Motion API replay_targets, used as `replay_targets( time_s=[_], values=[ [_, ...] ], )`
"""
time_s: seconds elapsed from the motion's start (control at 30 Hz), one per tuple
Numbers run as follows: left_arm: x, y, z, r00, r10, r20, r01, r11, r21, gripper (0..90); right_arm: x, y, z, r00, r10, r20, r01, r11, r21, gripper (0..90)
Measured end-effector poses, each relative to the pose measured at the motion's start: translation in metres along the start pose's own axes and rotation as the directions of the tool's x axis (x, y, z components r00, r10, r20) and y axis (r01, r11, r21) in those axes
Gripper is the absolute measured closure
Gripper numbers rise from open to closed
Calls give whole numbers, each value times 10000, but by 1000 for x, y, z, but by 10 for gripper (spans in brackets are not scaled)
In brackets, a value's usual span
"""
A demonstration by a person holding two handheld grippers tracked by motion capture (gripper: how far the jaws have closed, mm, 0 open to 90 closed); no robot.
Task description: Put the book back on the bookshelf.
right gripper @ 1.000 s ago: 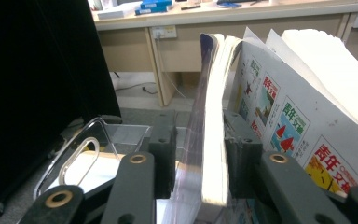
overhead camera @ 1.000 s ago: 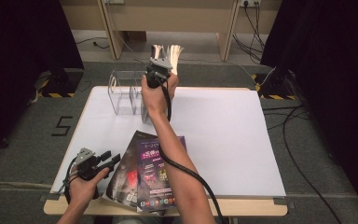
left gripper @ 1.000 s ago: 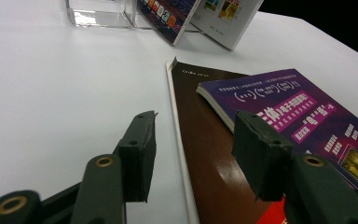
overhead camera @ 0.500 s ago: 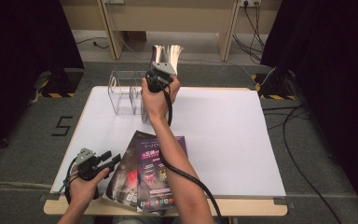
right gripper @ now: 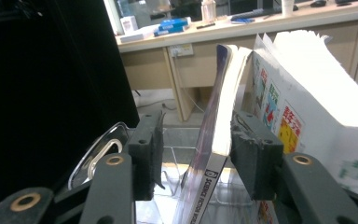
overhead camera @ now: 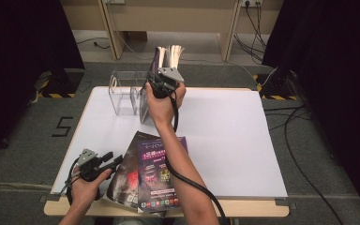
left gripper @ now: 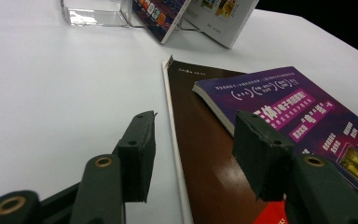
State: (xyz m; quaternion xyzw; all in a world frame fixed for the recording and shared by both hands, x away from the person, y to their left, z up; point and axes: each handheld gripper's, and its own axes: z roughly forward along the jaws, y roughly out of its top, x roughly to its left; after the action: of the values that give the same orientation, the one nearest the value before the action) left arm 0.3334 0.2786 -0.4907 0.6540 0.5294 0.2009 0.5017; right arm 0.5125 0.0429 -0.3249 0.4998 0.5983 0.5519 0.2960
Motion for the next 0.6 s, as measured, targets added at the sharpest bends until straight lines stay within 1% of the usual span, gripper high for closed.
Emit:
replay_targets(
  time_s=[0.07,0.23,0.3,0.4,0.43,0.5,0.53,0.6],
  values=[
    [-1,0,0,10000,-3,6,3,10000,-6,478,-1,-1,-5,9999,-15,-150,13,9999,-110,546],
    [-2,-1,1,10000,34,-11,-34,10000,27,469,-6,-4,-15,9999,-52,-160,49,9998,-169,536],
    [-2,-1,1,10000,88,-8,-88,9999,59,469,-8,-5,-18,9998,-46,-176,43,9999,-142,538],
    [-3,-1,2,10000,77,-2,-77,9999,74,468,-11,-7,-24,9994,-165,-300,163,9998,-79,539],
    [-3,-1,2,10000,91,-10,-91,9999,77,468,-12,-7,-26,9992,-141,-371,140,9999,-42,540],
    [-4,-1,2,9999,122,12,-122,9999,84,467,-14,-8,-28,9993,-188,-333,187,9998,-45,542],
    [-5,-1,2,9999,114,12,-114,9999,57,467,-15,-8,-30,9989,-153,-444,152,9999,-5,542],
    [-5,-1,2,9999,120,6,-120,9999,66,466,-17,-10,-34,9985,-140,-520,142,9999,48,542]
  ],
)
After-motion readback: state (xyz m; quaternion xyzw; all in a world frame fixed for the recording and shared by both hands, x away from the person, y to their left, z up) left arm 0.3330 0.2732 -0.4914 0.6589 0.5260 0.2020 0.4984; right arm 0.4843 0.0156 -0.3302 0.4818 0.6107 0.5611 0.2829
